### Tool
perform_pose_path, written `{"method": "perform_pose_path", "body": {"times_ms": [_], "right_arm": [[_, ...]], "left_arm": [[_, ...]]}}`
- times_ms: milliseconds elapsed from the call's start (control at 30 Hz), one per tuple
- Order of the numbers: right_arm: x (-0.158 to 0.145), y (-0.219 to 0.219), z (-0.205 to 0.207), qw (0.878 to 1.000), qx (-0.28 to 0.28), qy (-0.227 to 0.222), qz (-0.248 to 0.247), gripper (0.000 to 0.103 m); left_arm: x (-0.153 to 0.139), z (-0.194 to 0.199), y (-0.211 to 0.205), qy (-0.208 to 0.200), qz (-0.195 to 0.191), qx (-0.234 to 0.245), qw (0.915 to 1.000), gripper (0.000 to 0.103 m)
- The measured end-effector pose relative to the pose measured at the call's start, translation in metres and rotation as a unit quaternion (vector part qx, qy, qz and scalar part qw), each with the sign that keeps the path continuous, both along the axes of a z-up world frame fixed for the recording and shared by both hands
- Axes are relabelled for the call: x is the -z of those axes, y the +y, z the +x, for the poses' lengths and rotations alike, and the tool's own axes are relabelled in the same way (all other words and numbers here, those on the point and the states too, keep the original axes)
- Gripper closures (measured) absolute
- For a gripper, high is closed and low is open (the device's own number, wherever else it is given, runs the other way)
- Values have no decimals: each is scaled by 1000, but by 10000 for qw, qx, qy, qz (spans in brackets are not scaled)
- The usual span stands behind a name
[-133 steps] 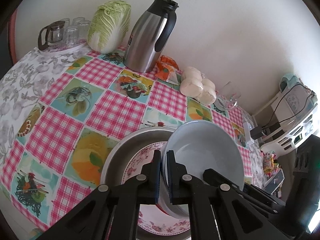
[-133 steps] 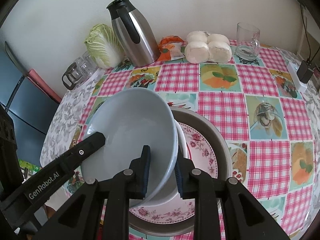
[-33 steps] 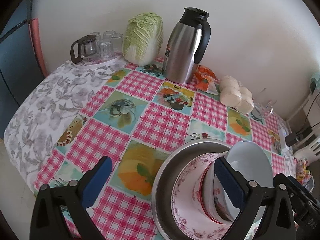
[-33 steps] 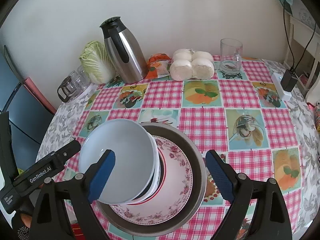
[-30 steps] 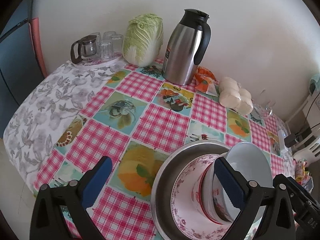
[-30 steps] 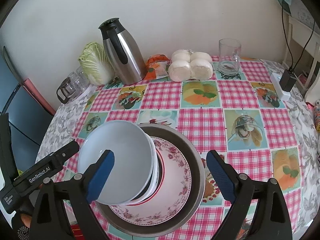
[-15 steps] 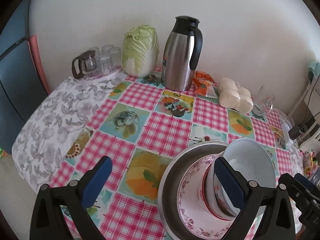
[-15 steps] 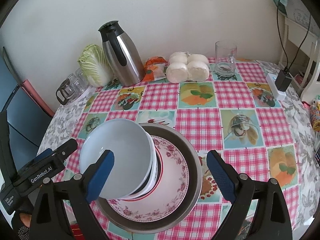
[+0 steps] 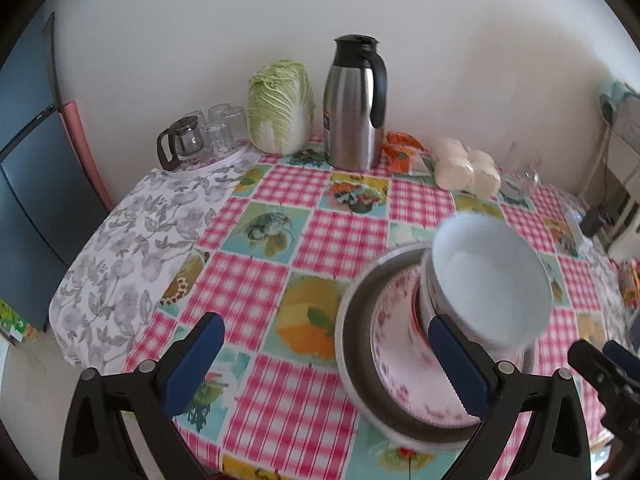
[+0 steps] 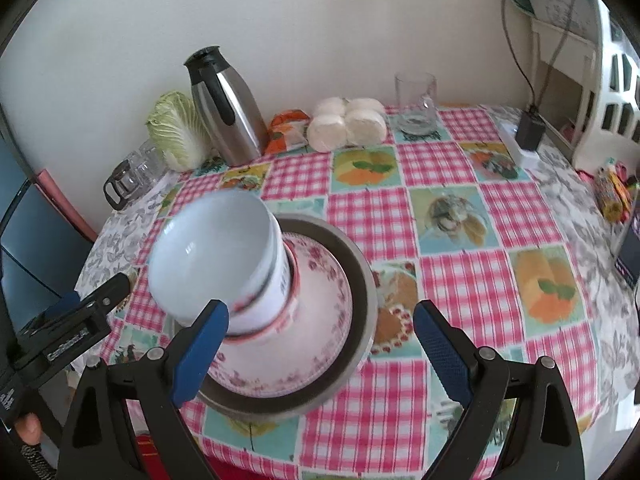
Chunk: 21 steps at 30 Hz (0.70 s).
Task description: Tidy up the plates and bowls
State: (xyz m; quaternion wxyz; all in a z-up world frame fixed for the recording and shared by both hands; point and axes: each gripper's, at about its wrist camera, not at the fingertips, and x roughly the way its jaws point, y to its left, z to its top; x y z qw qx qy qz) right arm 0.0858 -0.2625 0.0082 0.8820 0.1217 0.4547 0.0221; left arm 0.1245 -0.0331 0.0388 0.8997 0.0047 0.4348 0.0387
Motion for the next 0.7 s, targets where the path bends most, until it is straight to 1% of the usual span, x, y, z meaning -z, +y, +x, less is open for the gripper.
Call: {"method": "perform_pose_path", "body": {"times_ms": [167,300,500,700], "right_arm": [[13,-10,-20,9998,170,73,12,9],[19,-13,-36,9996,248,91,-64,9],[24,-4,-54,9998,146,26,-153,9],[25,3,-64,9997,100,-46,-215,9]], "left_arm": [[7,-28,-8,72,174,301,9994,0],[15,-47,-7,182,247,351,9989,0],[19,-59,-3,305,158,365,9987,0],[18,-69,-9,285,256,472,9981,0]]}}
